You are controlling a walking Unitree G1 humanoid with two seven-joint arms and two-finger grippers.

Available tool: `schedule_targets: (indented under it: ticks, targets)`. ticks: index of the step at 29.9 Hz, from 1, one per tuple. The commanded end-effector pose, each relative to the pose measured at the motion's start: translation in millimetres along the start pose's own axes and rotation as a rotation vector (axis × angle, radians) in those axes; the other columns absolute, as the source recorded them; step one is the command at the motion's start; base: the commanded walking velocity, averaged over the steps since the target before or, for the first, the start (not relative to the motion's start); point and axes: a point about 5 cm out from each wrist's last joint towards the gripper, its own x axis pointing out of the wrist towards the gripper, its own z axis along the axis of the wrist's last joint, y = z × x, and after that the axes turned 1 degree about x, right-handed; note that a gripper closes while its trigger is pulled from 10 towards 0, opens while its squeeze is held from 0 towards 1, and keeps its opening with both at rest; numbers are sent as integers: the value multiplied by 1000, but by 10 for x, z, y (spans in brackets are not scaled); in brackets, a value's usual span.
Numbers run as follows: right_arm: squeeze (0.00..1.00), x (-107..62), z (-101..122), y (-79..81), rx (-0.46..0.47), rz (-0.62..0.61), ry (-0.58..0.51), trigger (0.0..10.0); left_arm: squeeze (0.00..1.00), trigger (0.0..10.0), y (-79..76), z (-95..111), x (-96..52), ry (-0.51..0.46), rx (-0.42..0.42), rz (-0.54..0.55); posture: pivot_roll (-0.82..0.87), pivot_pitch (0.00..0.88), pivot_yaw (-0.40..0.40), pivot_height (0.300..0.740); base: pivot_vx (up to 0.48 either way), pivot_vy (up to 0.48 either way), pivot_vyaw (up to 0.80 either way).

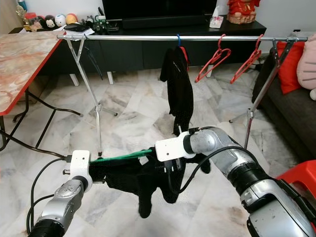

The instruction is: Hang hanger

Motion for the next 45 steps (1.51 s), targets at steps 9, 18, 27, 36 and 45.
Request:
schedule_targets:
  ticks: [9,18,27,36,45]
  targets:
    - [0,-3,-169,-25,57,-84,55,0,0,0,88,-44,-18,19,12,39,-177,40,61,740,0,0,0]
    - [0,-20,24,-33,249,-61,-235,0,0,0,75,-44,-15,20,15,32,-173,39,60,740,0,0,0]
    - [0,-126,34,185,303,172,-361,0,0,0,79,-39,-16,20,17,31,-173,41,64,740,0,0,0]
    - [0,-131,-287,290,143,212,-38,0,0,0,87,-42,-19,21,18,32,-171,43,67,740,0,0,0]
    - [0,-125,-387,287,94,182,77,0,0,0,103,-48,-31,22,20,37,-166,47,70,740,0,0,0]
